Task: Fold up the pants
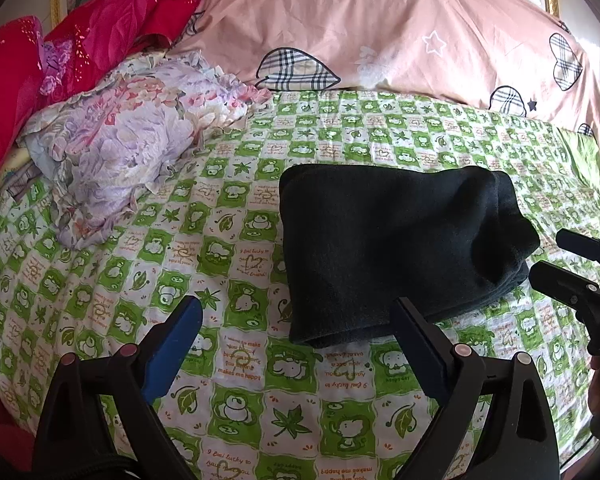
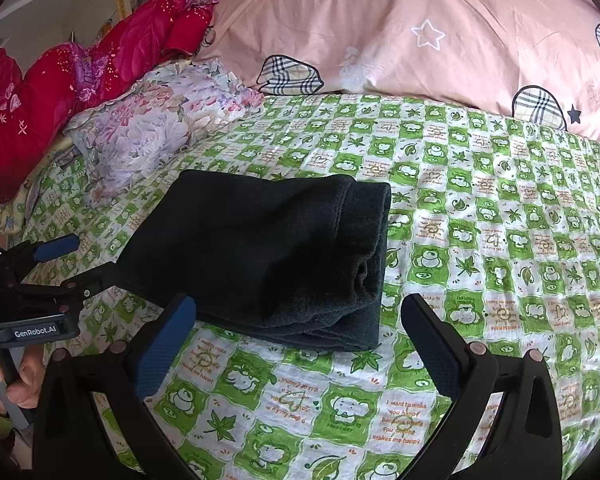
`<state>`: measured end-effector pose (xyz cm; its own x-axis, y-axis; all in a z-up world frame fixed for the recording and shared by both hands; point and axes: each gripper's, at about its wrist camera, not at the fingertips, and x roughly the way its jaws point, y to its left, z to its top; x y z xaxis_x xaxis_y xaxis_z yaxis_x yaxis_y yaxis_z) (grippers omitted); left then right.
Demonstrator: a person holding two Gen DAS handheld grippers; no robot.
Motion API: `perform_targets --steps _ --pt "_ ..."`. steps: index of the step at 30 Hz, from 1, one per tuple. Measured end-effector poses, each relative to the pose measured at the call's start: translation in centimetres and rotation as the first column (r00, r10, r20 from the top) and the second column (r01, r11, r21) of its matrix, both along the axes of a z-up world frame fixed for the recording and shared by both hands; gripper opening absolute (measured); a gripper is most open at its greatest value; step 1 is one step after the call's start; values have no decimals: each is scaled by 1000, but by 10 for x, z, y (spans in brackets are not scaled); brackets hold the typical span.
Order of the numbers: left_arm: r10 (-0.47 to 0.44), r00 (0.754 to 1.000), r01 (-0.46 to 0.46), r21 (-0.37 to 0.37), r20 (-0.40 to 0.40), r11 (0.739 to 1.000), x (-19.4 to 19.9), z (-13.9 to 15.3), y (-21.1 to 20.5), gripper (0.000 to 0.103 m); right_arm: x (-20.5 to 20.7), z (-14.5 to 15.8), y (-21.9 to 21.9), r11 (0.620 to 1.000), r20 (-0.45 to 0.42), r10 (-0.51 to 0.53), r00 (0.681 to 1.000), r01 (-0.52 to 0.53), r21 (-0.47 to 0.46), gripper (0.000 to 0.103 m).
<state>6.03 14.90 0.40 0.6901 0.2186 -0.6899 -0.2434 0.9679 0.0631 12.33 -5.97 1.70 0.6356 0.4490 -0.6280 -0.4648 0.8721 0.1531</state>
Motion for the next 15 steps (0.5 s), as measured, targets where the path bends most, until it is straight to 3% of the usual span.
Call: perform_targets --steps 11,15 --pt "12 1000 -12 15 -17 1000 12 4 1 93 0 1 3 1000 6 14 1000 -14 -10 102" --pt "10 1000 -9 51 -16 999 13 5 -5 93 0 1 3 1000 12 17 1000 -17 -8 102"
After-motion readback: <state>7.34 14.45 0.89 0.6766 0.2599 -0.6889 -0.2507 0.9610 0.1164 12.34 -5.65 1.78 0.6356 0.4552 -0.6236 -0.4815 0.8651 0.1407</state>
